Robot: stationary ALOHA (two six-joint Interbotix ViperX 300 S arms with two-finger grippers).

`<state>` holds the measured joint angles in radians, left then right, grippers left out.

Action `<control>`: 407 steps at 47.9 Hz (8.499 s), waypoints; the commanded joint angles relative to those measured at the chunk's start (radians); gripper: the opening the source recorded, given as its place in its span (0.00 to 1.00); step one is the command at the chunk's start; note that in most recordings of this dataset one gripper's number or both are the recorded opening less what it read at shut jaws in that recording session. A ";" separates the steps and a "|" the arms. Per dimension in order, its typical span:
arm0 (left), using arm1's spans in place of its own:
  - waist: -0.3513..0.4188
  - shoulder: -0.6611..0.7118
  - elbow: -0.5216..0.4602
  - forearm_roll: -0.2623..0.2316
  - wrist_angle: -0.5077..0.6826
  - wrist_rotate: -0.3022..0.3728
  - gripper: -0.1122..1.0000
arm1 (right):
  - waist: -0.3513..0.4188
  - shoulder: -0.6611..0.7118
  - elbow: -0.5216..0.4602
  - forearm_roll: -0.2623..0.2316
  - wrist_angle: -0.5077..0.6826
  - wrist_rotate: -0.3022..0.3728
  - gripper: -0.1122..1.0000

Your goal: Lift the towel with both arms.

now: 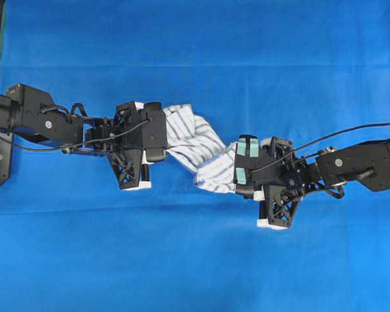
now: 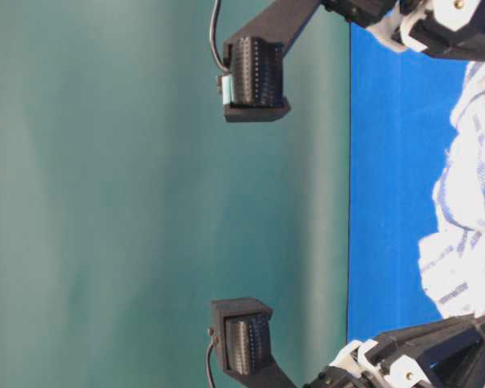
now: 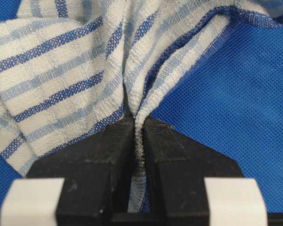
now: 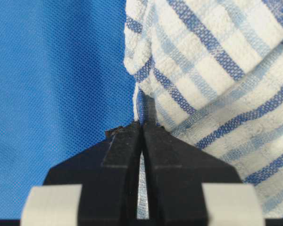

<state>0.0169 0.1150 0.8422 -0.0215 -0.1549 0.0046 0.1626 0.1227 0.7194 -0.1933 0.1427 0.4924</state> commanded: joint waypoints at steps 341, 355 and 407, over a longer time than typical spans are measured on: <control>0.060 -0.723 -0.592 0.006 0.874 0.061 0.69 | -0.078 -0.468 -0.752 -0.176 0.865 -0.253 0.59; 0.060 -0.746 -0.554 0.005 0.865 0.060 0.93 | -0.078 -0.468 -0.741 -0.196 0.856 -0.242 0.70; 0.060 -0.609 -0.038 0.005 0.370 0.061 0.93 | -0.109 -0.457 -0.155 -0.195 0.337 0.012 0.70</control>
<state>0.0752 -0.5001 0.7992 -0.0169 0.2454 0.0644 0.0675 -0.3267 0.5461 -0.3850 0.5246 0.5001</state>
